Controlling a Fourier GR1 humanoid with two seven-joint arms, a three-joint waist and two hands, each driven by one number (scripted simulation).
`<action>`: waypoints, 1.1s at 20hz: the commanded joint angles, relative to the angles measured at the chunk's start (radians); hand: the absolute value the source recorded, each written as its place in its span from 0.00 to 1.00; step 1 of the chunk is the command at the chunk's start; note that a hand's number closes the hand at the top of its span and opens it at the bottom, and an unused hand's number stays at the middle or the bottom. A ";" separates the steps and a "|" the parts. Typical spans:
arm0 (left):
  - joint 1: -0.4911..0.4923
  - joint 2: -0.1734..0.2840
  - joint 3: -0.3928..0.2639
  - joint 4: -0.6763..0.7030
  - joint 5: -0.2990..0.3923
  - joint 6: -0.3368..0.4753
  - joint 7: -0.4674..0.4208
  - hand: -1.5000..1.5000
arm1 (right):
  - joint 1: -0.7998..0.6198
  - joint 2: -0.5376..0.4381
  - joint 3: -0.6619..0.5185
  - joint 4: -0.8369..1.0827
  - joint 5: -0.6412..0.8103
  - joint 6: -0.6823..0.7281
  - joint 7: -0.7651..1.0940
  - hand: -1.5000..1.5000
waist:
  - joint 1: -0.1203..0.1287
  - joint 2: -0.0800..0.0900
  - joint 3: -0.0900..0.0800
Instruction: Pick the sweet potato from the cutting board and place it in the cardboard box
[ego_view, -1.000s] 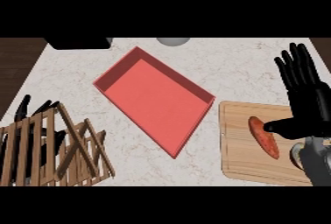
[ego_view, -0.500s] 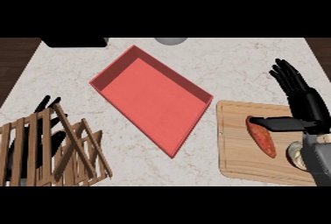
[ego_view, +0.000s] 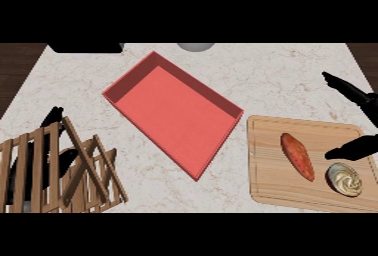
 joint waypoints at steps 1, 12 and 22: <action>-0.016 -0.039 -0.038 0.005 0.015 -0.020 0.040 0.50 | -0.045 -0.123 0.097 -0.005 0.123 0.115 0.055 0.00 | -0.004 0.005 -0.016; -0.040 -0.101 -0.026 0.099 -0.037 -0.011 0.021 0.50 | -0.043 -0.088 0.256 -0.135 0.259 0.273 0.263 0.00 | -0.031 0.000 -0.016; -0.020 -0.134 -0.002 0.065 -0.047 -0.036 0.035 0.50 | -0.052 0.017 0.246 -0.100 0.359 0.239 0.378 0.00 | -0.018 0.001 -0.015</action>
